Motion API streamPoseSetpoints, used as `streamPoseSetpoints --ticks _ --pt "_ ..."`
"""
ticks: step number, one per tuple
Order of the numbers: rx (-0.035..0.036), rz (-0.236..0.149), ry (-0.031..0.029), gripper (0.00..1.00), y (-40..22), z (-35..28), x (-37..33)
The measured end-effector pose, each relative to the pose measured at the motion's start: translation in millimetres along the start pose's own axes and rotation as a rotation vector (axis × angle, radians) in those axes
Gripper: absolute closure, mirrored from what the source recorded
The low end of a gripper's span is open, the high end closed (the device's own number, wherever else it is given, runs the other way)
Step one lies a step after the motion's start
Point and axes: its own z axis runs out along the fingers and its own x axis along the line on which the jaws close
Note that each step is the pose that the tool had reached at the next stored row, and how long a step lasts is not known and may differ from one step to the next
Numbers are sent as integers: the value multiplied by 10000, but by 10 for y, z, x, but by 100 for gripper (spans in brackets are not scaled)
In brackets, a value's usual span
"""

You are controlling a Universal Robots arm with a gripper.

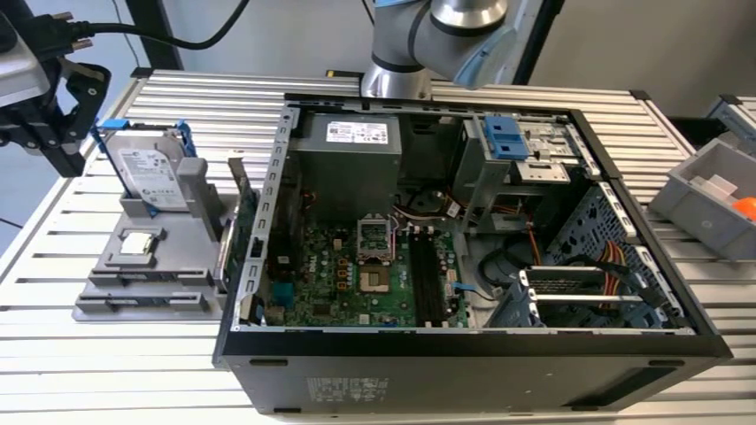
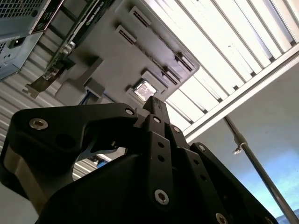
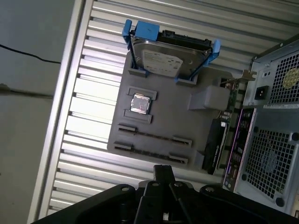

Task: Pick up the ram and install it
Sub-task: 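Pick up the ram and move it above insertion slot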

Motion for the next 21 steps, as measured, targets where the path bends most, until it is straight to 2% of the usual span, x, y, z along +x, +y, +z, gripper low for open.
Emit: streamPoseSetpoints --ticks 7,21 --pt "-1 -50 2 100 0 0 0" --pt "-8 -803 39 100 0 0 0"
